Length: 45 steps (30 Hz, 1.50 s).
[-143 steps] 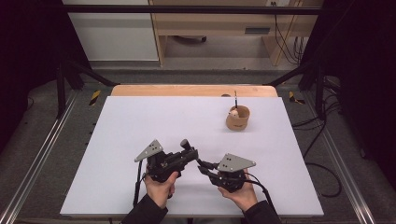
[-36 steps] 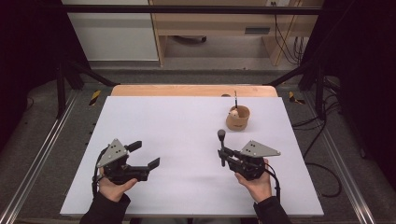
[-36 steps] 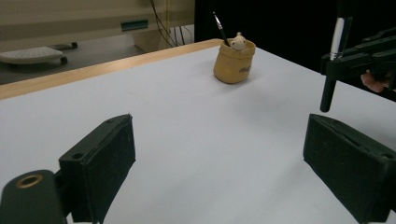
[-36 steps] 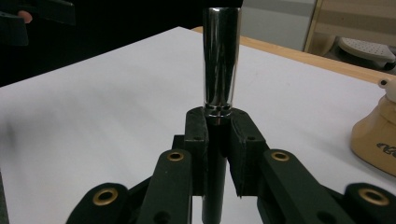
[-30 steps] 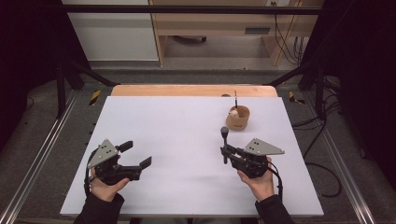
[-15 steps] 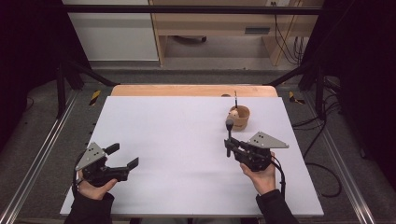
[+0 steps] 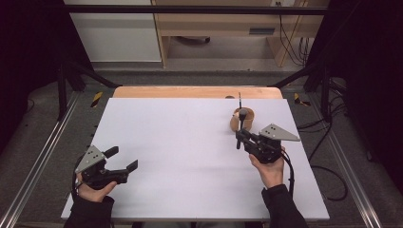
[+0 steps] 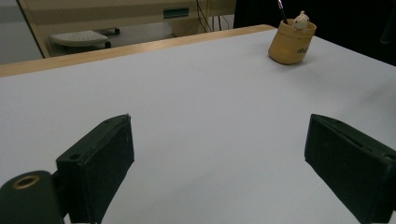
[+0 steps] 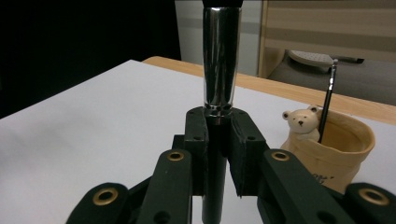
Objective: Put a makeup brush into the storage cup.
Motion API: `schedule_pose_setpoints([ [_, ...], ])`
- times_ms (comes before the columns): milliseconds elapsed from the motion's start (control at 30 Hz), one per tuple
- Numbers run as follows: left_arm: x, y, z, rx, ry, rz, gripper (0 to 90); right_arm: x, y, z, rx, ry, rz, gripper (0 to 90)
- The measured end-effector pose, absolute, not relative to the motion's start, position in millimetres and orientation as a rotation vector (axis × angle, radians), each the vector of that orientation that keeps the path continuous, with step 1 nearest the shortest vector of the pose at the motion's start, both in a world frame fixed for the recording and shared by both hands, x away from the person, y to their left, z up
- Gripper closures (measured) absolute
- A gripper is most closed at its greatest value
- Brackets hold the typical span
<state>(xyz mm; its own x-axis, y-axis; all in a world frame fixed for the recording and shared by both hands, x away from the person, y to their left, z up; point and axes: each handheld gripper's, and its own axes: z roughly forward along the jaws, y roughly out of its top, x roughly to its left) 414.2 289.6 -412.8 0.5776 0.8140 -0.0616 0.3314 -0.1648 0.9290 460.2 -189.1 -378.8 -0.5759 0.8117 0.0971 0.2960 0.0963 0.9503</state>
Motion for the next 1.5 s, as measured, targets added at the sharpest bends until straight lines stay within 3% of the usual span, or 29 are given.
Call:
schedule_pose_setpoints([
  [833, 416, 292, -415, 1.743, 0.96, 0.576, 7.8, 523, -201, -368, 1.276, 1.739, 1.384, 79.2],
  [1500, 416, 292, -415, 1.73, 0.959, 0.572, 7.9, 563, -208, -380, 1.377, 1.69, 1.319, 79.3],
])
